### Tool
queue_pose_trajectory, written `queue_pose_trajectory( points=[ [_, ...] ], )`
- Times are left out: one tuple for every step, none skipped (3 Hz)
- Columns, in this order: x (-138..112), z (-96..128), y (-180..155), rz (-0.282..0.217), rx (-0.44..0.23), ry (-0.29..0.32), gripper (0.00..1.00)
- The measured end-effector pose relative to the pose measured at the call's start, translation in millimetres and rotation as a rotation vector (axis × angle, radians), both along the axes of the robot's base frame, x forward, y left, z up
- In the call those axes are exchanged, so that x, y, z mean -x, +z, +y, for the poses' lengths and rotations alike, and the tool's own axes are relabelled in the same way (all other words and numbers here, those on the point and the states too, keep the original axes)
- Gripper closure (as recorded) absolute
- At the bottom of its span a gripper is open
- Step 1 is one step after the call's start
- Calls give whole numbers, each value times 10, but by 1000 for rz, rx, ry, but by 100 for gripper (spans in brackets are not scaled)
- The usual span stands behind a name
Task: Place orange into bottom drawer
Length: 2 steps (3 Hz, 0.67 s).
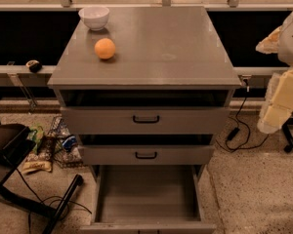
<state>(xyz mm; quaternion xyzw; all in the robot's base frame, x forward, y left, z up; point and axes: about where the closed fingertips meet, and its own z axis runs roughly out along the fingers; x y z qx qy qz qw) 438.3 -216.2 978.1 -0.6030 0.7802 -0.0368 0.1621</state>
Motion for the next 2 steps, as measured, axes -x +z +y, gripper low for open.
queue_pose_trajectory(
  points=[
    [0,0,0,0,0,0,0],
    [-4,63,31,-52,-48,8,0]
  ],
)
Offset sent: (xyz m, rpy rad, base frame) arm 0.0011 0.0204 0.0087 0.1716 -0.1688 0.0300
